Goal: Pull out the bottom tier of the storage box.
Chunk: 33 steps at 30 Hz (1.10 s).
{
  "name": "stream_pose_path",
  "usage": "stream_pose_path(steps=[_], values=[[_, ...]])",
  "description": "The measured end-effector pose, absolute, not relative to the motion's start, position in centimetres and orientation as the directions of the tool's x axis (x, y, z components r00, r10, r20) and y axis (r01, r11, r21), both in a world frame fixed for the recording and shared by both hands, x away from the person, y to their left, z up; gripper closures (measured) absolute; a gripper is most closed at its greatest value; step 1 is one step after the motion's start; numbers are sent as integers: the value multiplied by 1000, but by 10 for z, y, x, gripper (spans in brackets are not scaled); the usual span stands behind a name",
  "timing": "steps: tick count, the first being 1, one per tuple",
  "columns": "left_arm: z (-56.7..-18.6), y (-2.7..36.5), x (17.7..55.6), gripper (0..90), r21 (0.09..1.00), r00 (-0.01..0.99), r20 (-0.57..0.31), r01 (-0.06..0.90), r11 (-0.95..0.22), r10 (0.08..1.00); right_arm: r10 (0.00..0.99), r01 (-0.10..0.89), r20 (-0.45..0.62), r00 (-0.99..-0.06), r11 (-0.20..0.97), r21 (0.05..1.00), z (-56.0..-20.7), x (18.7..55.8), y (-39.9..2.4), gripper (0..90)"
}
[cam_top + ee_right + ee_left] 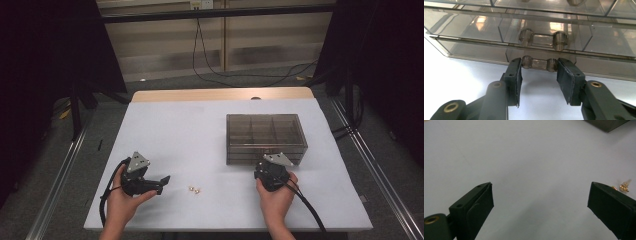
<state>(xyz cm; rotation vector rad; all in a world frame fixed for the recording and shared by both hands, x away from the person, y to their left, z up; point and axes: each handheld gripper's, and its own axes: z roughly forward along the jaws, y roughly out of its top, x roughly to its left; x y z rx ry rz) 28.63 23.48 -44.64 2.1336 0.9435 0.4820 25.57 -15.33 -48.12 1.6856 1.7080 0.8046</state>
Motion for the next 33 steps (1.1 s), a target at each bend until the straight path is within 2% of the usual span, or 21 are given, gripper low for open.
stream_pose_path(steps=[4,5,6,7,8,10,12,13,14,18,20,28,33], values=[[-447,235,287,63,754,665,41,469,-460,746,1000,636,-1,-10,8,772,-481,256,-153,557],[-447,234,286,63,750,665,45,471,-465,746,1000,631,3,-6,1,776,-480,255,-153,621],[-447,234,287,62,749,665,46,472,-466,746,999,611,-29,13,15,791,-477,253,-154,782],[-447,234,287,63,749,665,46,472,-466,746,999,611,-29,13,15,791,-477,253,-154,782],[-447,233,286,62,745,666,49,472,-470,745,999,602,41,-18,-22,798,-473,253,-160,815],[-448,232,287,63,748,668,45,471,-468,743,998,621,56,-30,-26,784,-474,254,-162,782],[-448,231,286,63,745,671,47,470,-473,740,999,622,30,-42,3,783,-475,253,-159,707],[-448,231,286,63,745,671,47,470,-473,740,999,622,30,-42,3,783,-475,253,-159,707],[-448,231,286,63,742,672,54,469,-480,739,998,628,41,-45,-4,778,-476,252,-155,638],[-448,231,285,63,741,671,53,470,-479,740,999,631,25,-43,8,776,-477,252,-152,608],[-448,231,285,63,741,672,55,468,-481,739,1000,629,14,-28,6,777,-476,251,-151,550],[-448,231,285,63,738,674,62,466,-488,737,1000,661,11,-17,3,751,-479,256,-156,507],[-449,230,285,63,734,673,62,469,-490,737,1000,680,19,2,-15,733,-486,261,-154,552]])
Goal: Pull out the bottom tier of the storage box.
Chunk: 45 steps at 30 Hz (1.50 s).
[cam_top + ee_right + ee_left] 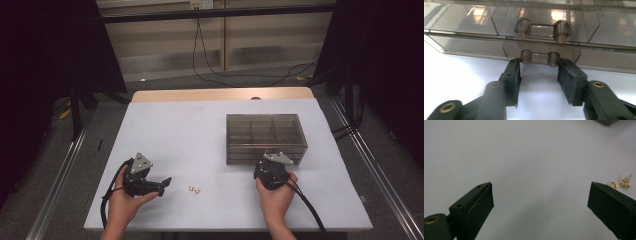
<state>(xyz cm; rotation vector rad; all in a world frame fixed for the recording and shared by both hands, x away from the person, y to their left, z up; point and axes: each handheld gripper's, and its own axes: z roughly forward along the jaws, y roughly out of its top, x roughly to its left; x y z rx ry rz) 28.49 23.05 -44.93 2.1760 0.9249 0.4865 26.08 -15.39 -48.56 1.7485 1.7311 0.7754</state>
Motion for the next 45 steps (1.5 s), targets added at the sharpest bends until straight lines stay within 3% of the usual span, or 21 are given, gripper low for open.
stream_pose_path(steps=[13,17,19,45], values=[[-450,230,285,63,735,667,75,465,-493,742,999,677,46,4,-37,735,-485,261,-155,549],[-450,230,285,63,737,668,73,465,-492,741,996,681,83,14,-70,729,-484,262,-155,481],[-450,230,285,63,735,668,71,467,-491,741,998,678,52,28,-57,733,-483,261,-154,549],[-451,228,285,64,733,671,77,463,-498,737,999,666,41,18,-43,745,-480,252,-154,579]])
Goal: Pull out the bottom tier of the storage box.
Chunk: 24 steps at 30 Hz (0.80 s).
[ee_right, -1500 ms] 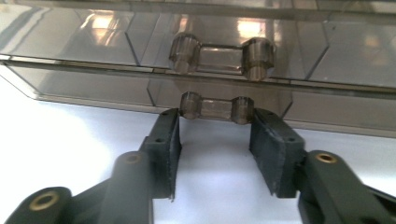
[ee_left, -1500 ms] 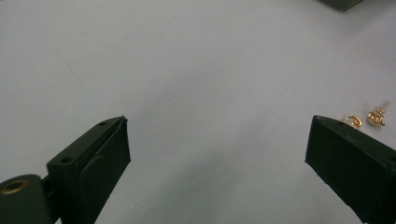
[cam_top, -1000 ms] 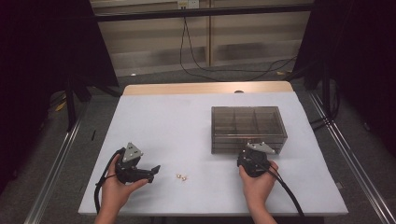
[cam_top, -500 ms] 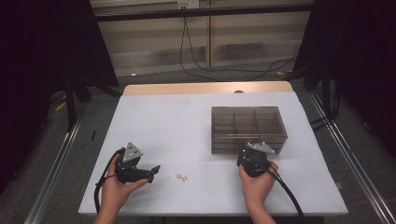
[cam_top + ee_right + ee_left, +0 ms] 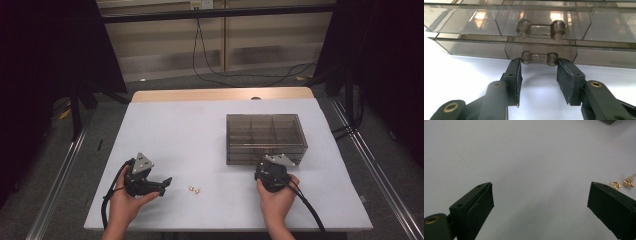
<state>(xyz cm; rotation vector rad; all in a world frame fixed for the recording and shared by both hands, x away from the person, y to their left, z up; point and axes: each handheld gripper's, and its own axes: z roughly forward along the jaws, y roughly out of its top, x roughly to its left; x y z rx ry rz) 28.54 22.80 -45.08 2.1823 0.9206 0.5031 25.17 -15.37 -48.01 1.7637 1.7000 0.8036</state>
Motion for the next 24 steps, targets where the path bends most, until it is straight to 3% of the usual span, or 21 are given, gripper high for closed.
stream_pose_path(steps=[2,13,24], values=[[-451,228,285,64,731,673,78,463,-501,735,999,654,41,17,-42,756,-477,250,-155,645],[-453,225,285,64,729,676,75,464,-503,733,998,666,61,14,-54,744,-478,253,-157,508],[-452,226,285,64,732,672,77,463,-499,736,997,676,58,53,-79,733,-482,261,-152,551]])
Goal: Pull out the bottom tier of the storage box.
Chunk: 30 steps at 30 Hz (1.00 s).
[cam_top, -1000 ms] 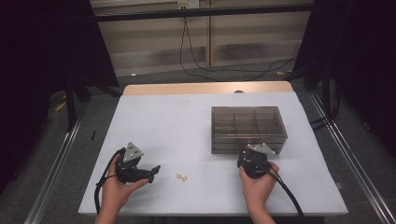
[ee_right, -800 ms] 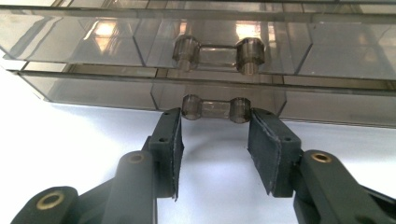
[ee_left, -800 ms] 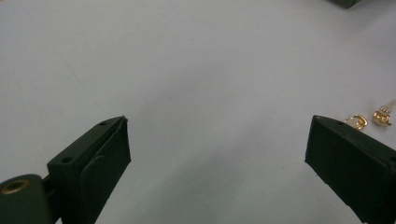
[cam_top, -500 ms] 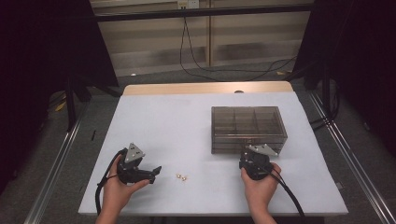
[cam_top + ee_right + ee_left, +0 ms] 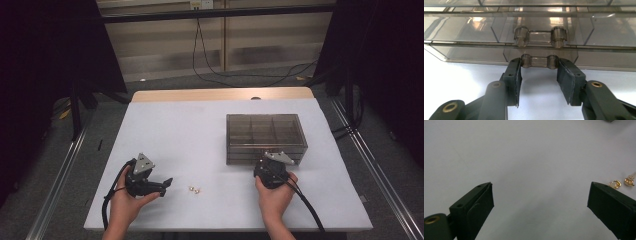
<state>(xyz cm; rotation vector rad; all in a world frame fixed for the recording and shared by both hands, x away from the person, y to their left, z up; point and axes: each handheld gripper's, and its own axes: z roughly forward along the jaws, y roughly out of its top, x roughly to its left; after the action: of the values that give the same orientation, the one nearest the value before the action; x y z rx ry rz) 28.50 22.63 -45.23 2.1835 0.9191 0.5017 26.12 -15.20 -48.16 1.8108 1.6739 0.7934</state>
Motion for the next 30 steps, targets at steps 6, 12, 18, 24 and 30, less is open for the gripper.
stream_pose_path(steps=[6,12,18,24,30], values=[[-452,226,285,64,728,677,86,458,-510,731,996,681,59,60,-84,727,-481,262,-151,551],[-452,227,285,64,732,670,80,463,-500,738,996,687,63,60,-87,722,-484,263,-151,558],[-452,226,285,64,731,672,83,461,-503,736,995,687,71,65,-96,720,-483,263,-151,564],[-451,228,285,64,731,672,86,459,-505,736,995,685,73,62,-95,722,-483,260,-151,564],[-451,227,285,64,733,671,85,459,-503,737,996,686,72,55,-90,722,-483,256,-152,563]])
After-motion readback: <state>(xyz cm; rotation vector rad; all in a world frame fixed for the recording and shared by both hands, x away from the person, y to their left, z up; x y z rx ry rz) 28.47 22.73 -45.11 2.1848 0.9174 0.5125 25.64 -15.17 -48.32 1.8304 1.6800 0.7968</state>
